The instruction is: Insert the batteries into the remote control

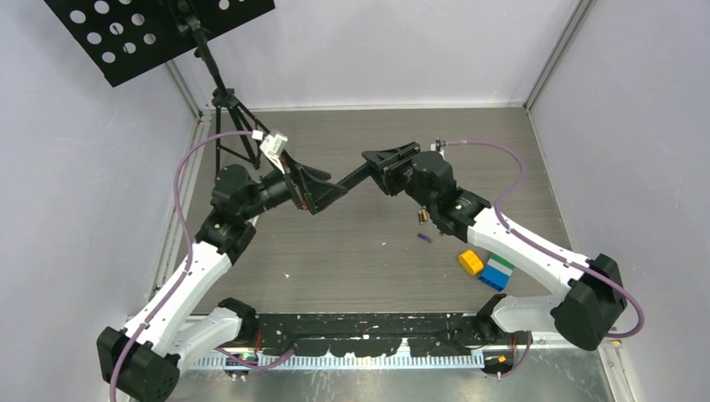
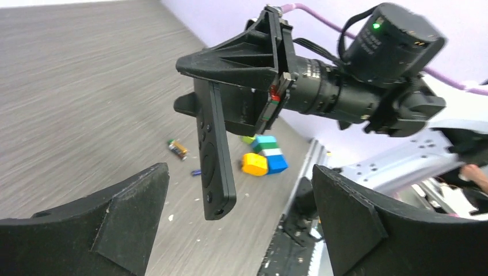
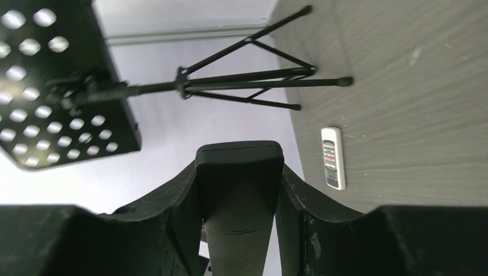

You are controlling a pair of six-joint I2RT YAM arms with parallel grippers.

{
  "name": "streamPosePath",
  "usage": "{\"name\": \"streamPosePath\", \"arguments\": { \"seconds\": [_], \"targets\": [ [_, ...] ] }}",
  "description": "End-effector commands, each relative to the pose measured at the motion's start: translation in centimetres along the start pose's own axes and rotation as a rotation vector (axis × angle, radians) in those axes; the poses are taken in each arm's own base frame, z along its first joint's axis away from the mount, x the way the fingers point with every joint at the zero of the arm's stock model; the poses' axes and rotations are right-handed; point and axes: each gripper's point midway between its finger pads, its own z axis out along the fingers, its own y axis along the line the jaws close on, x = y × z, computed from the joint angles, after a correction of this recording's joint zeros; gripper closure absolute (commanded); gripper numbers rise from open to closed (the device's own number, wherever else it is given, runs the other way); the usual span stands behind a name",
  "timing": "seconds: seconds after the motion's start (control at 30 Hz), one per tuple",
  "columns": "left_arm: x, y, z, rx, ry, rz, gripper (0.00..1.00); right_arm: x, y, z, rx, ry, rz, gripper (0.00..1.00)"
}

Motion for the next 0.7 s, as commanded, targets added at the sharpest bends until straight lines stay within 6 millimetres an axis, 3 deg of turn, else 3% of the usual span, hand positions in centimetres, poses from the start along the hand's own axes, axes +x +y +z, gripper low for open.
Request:
{"name": "streamPosePath", "arguments": {
  "seconds": [0.0, 0.27, 0.37, 0.5, 0.67],
  "targets": [
    [0.2, 3.7, 0.7, -0.147, -0.071, 0.187, 0.06, -0.5, -0.6, 1.2, 0.077, -0.045, 0.184, 0.8],
    [3.8, 5.1, 2.6, -0.199, 0.047, 0.194, 0.19, 0.7, -1.3, 2.4, 0.097, 0.003, 0.265, 0.8],
    [4.6, 5.6, 3.0, -0.219, 0.06, 0.194, 0.29, 1.0, -1.6, 2.6, 0.108, 0.019, 0.284, 0.8],
    [4.6, 6.1, 3.1, -0.261, 0.059, 0.208, 0.48, 1.4, -1.8, 2.5, 0.113, 0.04, 0.291, 0.8],
    [3.8, 6.1, 2.6, -0.282, 0.035, 0.225, 0.57, 1.5, -2.0, 2.3, 0.115, 0.047, 0.29, 0.79]
  ]
}}
